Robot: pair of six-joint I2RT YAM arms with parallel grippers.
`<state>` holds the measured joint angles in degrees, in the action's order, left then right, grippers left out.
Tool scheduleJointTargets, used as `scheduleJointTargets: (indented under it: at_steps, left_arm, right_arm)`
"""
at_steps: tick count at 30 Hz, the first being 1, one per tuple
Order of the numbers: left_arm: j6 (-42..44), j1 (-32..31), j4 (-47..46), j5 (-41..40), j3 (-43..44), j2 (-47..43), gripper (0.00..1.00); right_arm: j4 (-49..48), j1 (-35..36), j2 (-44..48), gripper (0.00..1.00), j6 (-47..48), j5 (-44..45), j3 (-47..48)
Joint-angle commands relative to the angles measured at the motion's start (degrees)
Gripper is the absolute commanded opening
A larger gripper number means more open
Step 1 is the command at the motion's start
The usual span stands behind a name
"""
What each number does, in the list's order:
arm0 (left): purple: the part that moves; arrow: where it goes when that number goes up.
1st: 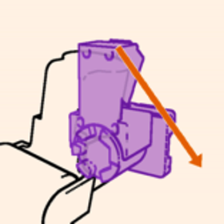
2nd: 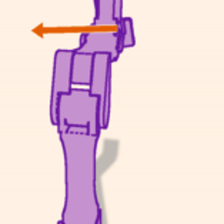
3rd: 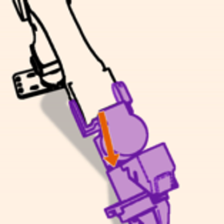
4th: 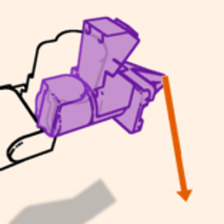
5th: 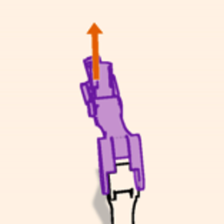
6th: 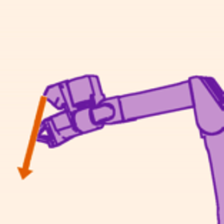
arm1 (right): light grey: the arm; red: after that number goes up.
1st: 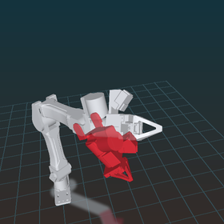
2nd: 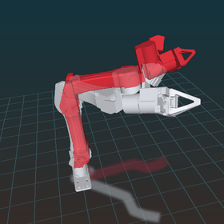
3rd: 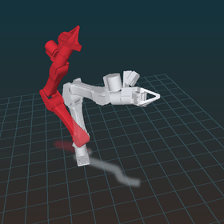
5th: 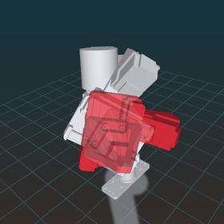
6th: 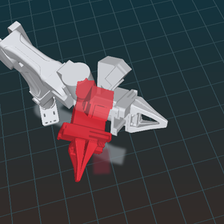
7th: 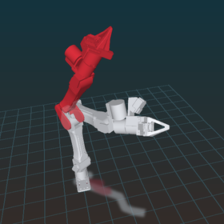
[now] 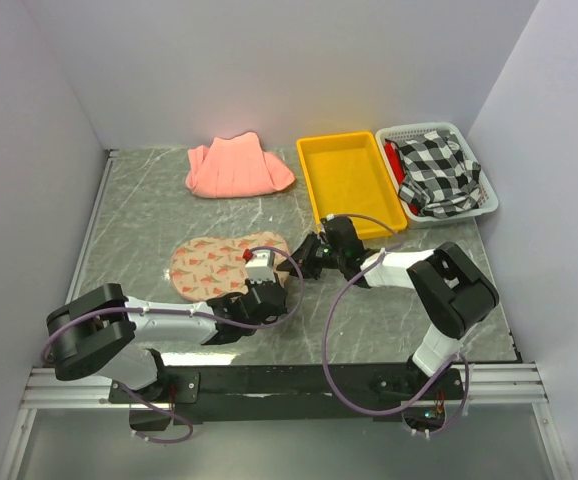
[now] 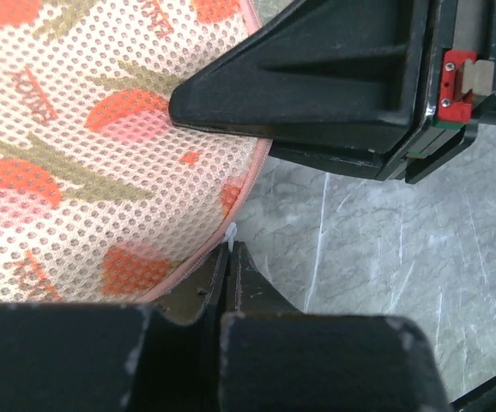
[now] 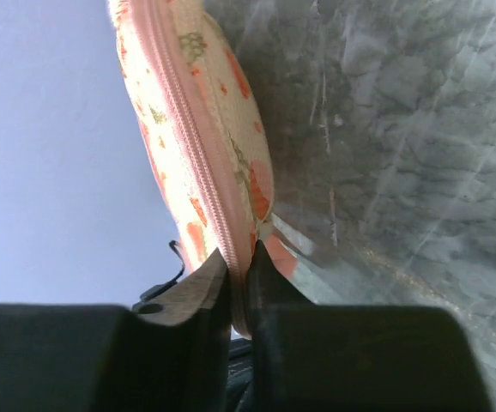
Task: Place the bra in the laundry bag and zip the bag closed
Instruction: Zip the zipper on the laundry bag.
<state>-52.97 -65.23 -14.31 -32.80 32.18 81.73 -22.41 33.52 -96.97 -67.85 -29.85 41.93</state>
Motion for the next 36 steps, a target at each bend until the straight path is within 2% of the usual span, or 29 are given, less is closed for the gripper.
scheduleJointTargets:
  at_steps: [1, 3, 10, 19, 36]
  left_arm:
    - [1.1, -0.5, -0.7, -0.5, 1.1, -1.0, 0.01]
    - [0.7, -0.4, 0.2, -1.4, 0.9, -1.4, 0.01]
    - [-0.6, -0.4, 3.2, -4.6, -1.2, -4.3, 0.01]
    - [-2.9, -0.3, 9.2, -8.9, -3.5, -7.6, 0.01]
    - [-7.6, -0.1, 15.8, -12.0, -5.3, -10.0, 0.01]
  right_arm:
    - [-0.7, 0.3, -0.2, 0.09, 1.2, -0.7, 1.0]
    - [-0.1, 0.3, -0.2, 0.05, 2.1, -0.7, 1.5]
    - [5.8, 0.1, -0.9, 0.00, 4.9, 0.0, 4.1]
    - [9.8, -0.6, -0.8, 0.00, 7.6, 1.1, 6.4]
    - [12.9, -2.1, -0.9, 0.00, 10.4, 0.1, 8.2]
